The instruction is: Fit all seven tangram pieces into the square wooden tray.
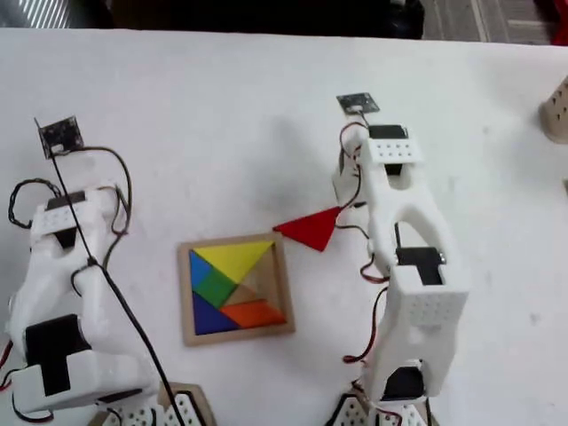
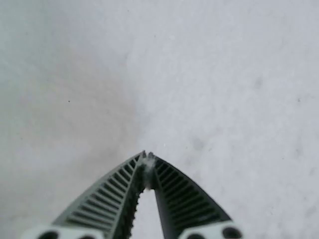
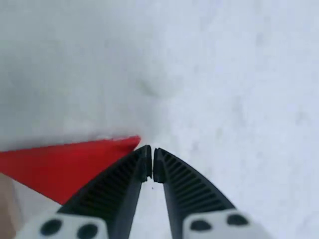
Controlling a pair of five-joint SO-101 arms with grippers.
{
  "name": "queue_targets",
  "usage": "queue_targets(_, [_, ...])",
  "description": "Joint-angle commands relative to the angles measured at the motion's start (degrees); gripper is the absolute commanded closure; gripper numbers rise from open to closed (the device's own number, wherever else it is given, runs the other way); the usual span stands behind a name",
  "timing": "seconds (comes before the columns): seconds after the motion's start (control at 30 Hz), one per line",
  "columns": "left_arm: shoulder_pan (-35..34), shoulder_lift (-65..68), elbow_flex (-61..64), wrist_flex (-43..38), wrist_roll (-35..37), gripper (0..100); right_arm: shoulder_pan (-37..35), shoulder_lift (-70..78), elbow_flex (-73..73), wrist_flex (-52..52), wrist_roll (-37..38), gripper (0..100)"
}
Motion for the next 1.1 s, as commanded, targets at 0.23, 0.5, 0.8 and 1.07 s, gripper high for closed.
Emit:
queue_targets(0.23, [-0.31, -0.4, -1.67, -0.88, -0.35, 98, -8.84, -24.66, 25.05, -3.74, -8.79, 98.1])
queue_targets(0.5, [-0.31, -0.4, -1.76, -0.88, -0.35, 98, -14.46, -37.41, 47.65, -23.16, -10.37, 97.8])
queue_targets(0.8, [-0.48, -0.4, -1.58, -0.88, -0.35, 98, -18.42, -34.42, 47.56, -22.55, -16.09, 97.8])
queue_targets(1.07, [-0.48, -0.4, -1.58, -0.88, -0.35, 98, -9.36, -25.98, 39.38, -23.25, -14.95, 97.8])
